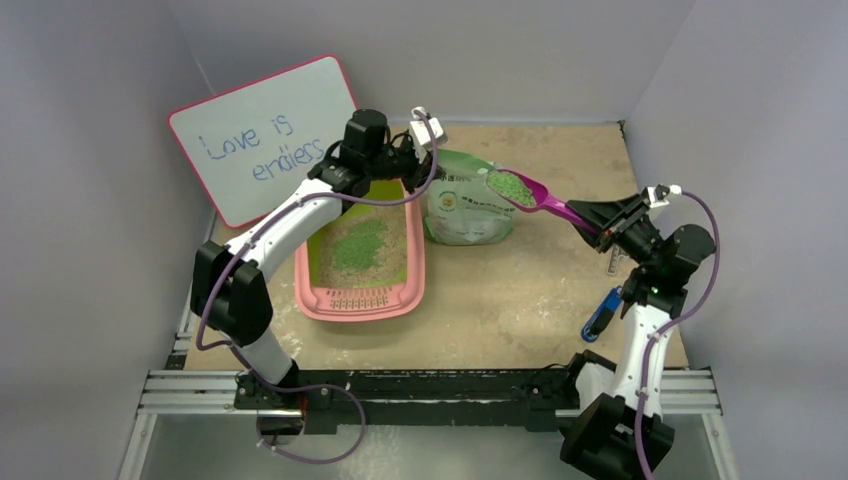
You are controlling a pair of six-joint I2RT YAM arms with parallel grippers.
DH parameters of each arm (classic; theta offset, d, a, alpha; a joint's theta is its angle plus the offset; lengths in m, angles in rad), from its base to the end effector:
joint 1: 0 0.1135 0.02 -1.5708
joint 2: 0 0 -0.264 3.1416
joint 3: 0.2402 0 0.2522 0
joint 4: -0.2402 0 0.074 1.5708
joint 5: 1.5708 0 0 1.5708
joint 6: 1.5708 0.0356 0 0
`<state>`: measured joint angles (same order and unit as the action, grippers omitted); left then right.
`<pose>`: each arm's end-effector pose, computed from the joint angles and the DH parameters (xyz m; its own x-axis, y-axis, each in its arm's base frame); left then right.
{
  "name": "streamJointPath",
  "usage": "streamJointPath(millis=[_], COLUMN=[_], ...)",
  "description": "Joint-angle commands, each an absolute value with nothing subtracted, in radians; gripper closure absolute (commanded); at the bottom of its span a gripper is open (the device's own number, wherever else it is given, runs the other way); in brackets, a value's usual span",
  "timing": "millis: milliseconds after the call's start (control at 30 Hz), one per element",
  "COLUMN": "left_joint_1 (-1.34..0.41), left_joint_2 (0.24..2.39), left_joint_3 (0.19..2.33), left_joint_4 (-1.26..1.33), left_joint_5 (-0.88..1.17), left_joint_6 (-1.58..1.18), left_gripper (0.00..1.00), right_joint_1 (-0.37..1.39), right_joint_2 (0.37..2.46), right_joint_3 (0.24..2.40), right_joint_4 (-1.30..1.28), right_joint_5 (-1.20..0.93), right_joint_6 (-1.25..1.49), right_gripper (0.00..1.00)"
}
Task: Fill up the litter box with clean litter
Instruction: Pour the cat litter into the litter box.
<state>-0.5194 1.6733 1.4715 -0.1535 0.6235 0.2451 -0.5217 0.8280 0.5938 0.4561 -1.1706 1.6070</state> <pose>0.3330 -0.2144 0.3500 -0.0799 0.2726 -0.9588 0.9252 0.3782 0.0305 0.1718 -0.0610 0.3288 -0.5912 0.7890 -0.1672 -0.1695 0.0812 0.9822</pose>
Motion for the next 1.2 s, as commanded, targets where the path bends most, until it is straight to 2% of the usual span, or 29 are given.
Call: streamJointPath(millis=[0, 400, 567, 1167], left_joint_1=[-0.520, -0.522, -0.523, -0.526], left_joint_2=[1.617, 1.615, 1.612, 1.613], left_joint_3=[1.482, 1.493, 1.489, 1.491], left_joint_4=[-0.015, -0.016, -0.022, -0.028], left_joint_5=[0.606, 0.600, 0.595, 0.589], left_joint_6=[0.204, 0.203, 0.206, 0.214], left_gripper=[1.00, 1.00, 1.00, 1.00], right_joint_1=[-0.491, -0.459, -0.408, 0.071], right_joint_2=[0.801, 0.794, 0.796, 0.930], right_joint_3=[0.601, 0.602, 0.646, 0.729], right_joint_4=[0.502, 0.505, 0.398, 0.352], right_joint_5=[-1.193, -1.178, -1.162, -0.838], right_joint_6=[1.626, 1.612, 1.533, 1.422], right_gripper=[1.00, 1.00, 1.00, 1.00])
